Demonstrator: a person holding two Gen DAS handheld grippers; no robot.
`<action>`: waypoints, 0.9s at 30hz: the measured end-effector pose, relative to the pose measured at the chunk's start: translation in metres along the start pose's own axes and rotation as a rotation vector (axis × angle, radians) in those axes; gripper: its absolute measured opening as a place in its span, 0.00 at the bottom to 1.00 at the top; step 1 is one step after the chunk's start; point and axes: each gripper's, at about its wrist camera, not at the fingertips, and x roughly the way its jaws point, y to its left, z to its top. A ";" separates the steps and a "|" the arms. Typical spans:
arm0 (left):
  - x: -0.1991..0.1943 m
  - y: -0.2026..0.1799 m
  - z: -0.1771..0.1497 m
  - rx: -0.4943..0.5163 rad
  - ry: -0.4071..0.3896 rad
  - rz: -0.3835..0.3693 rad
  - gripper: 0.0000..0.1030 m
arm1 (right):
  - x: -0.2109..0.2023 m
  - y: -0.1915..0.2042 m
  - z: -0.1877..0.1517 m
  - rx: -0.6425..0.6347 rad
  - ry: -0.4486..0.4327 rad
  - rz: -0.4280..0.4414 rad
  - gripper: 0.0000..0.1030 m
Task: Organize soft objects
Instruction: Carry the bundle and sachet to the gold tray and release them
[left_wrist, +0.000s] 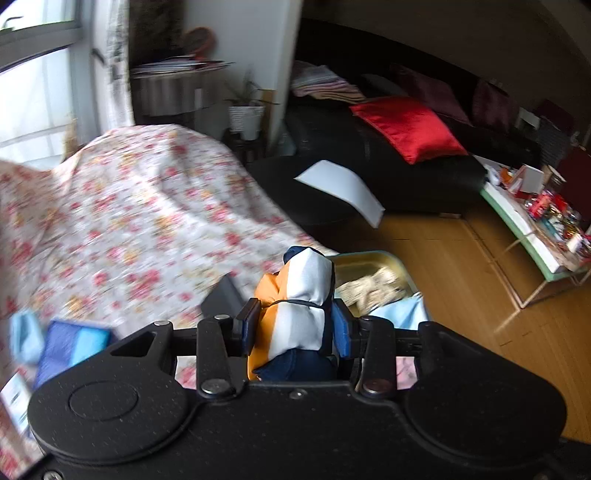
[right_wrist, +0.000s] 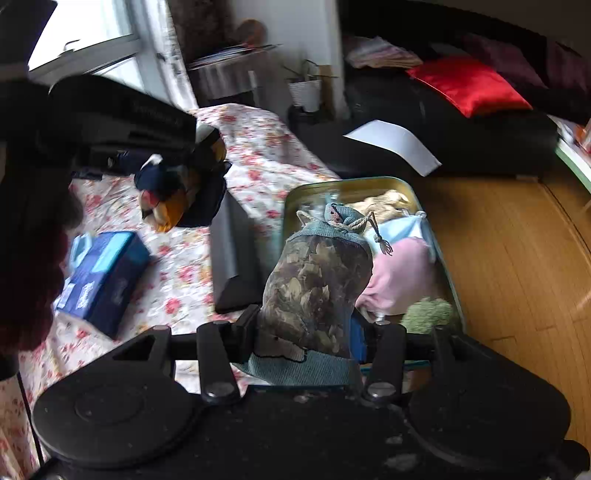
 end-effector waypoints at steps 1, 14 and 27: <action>0.006 -0.005 0.004 0.006 0.004 -0.009 0.40 | 0.003 -0.004 0.002 0.009 0.004 -0.009 0.46; 0.096 -0.057 0.030 0.026 0.128 -0.091 0.40 | 0.038 -0.054 0.017 0.114 0.049 -0.105 0.46; 0.121 -0.058 0.032 0.009 0.123 -0.040 0.84 | 0.065 -0.047 0.016 0.080 0.029 -0.164 0.78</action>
